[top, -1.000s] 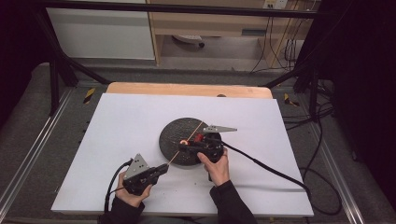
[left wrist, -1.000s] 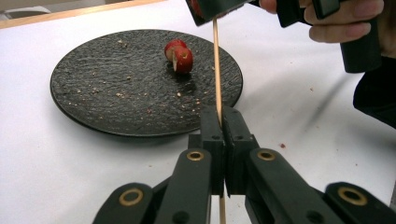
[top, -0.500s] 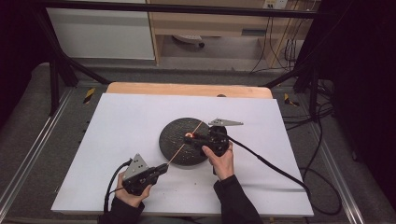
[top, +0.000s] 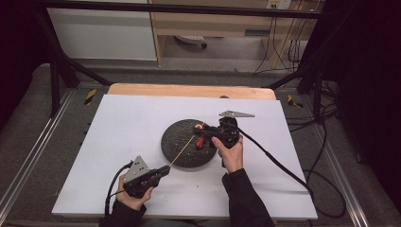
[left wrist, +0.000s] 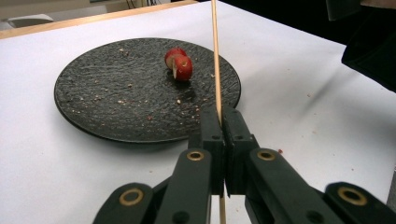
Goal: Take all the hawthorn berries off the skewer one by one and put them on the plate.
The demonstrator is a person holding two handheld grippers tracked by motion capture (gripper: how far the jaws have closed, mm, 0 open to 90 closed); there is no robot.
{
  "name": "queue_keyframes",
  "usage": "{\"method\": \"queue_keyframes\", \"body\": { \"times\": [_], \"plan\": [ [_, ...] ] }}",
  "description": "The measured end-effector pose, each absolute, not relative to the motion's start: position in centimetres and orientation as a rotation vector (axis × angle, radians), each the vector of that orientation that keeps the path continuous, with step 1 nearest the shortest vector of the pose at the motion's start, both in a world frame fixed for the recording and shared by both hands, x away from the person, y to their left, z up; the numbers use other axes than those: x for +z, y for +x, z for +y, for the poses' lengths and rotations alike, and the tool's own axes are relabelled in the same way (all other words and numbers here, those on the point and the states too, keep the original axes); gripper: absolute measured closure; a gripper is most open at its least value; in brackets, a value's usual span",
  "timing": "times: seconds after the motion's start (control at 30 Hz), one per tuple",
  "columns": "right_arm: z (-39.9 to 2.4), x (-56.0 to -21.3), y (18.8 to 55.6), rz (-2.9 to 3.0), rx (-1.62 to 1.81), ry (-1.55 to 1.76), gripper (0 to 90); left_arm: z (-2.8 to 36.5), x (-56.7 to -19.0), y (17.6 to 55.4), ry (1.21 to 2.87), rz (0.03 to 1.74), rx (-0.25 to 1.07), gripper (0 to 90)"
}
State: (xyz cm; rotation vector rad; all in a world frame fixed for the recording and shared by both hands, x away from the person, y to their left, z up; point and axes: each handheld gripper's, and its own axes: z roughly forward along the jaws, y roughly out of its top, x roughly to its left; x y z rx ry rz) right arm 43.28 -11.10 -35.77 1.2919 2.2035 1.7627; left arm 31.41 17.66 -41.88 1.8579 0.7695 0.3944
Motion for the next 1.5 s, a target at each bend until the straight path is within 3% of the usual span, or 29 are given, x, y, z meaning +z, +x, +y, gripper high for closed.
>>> {"method": "queue_keyframes", "body": {
  "times": [0.77,1.5],
  "plan": [
    [-14.1,-34.4,47.7,2.050,1.675,1.404,63.4,18.2,-41.9,31.6,1.848,0.795,0.398,88.3],
    [-8.8,-43.9,48.6,2.294,1.474,1.386,63.2,18.6,-41.7,31.8,1.827,0.815,0.400,88.2]
  ]
}}
